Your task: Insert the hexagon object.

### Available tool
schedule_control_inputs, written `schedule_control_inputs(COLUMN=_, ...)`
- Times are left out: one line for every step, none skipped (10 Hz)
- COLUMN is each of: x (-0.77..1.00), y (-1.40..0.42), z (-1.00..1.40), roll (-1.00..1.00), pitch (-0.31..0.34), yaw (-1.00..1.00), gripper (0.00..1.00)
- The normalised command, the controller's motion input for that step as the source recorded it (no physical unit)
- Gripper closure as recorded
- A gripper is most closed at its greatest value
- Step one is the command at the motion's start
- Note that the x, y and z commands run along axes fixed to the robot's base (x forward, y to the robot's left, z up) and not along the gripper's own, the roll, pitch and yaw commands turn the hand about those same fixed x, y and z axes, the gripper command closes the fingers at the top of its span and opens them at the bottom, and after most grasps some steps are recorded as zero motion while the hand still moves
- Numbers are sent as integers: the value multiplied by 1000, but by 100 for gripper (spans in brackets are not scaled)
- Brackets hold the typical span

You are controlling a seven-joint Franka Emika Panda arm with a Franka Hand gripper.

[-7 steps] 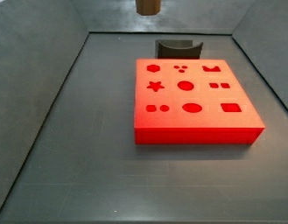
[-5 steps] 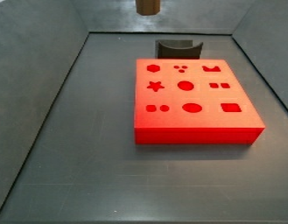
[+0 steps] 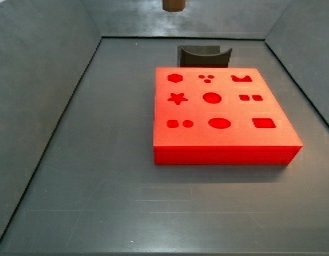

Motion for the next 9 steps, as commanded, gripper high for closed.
schedule_control_inputs(x=-26, y=363, z=-323, roll=-11, pitch=-96, yaw=820, gripper=100)
schedule_control_inputs(x=0, y=377, z=-437, roll=-39, pitch=-151, yaw=734, gripper=100)
schedule_control_inputs(x=243, y=469, z=-529, roll=-110, pitch=-169, yaw=494, gripper=100)
schedule_control_inputs(x=680, y=534, z=-369, roll=-226, pitch=-89, yaw=140, gripper=100)
schedule_control_inputs(x=583, y=606, z=-583, roll=-254, pitch=0, yaw=-146, gripper=100)
schedule_control_inputs(x=520, y=731, z=-677, roll=-207, pitch=0, yaw=-80, gripper=100)
schedule_control_inputs(x=186, y=520, z=-649, roll=-110, pitch=-11, yaw=0, gripper=100)
schedule_control_inputs(x=37, y=240, z=-591, roll=-67, pitch=-53, yaw=0, gripper=100)
schedule_control_inputs(x=0, y=-217, z=-234, roll=-84, pitch=-89, yaw=86, gripper=100)
